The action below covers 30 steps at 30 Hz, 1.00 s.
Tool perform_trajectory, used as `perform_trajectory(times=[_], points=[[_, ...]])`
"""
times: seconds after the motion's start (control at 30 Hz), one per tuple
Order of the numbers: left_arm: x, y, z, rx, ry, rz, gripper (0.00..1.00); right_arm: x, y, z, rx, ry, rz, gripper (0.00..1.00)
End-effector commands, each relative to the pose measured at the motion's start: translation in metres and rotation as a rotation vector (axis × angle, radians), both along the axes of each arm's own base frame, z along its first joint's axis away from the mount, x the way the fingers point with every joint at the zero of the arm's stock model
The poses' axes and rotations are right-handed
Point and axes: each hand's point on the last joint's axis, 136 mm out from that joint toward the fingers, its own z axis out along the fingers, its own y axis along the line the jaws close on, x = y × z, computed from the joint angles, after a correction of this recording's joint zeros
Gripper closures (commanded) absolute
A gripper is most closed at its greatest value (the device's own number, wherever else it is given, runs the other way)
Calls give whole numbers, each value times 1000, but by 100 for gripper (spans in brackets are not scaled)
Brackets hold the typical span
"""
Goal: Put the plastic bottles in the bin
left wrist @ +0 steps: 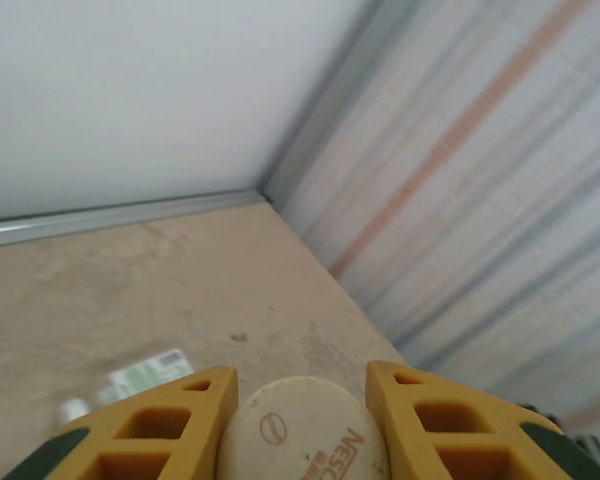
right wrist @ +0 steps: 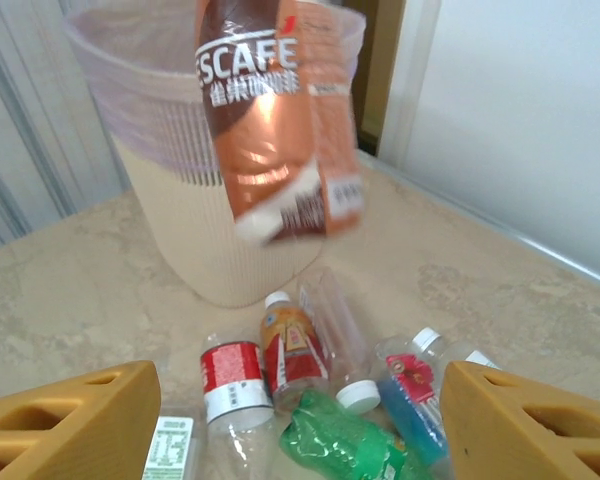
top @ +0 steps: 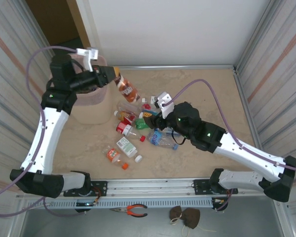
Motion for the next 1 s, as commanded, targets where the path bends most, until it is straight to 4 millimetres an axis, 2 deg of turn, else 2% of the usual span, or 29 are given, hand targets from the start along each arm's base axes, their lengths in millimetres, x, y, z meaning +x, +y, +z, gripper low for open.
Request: perform_trajectory(times=[0.0, 0.2, 0.33, 0.5, 0.73, 0.83, 0.97], points=[[-1, 40, 36, -32, -59, 118, 76, 1, -15, 6, 21, -12, -51, 26], [22, 122, 58, -138, -74, 328, 76, 0, -20, 4, 17, -3, -64, 26], [34, 156, 66, -169, -96, 431, 75, 0, -18, 2, 17, 4, -61, 26], [53, 184, 56, -183, -93, 532, 73, 0, -14, -1, 14, 15, -49, 26], [85, 210, 21, -168, -35, 616, 71, -1, -14, -7, 3, 32, -46, 26], [99, 217, -2, -163, 8, 634, 71, -1, -15, -9, 2, 35, -49, 26], [113, 216, -35, -174, 94, 602, 68, -2, -15, -13, -3, 40, -44, 25]])
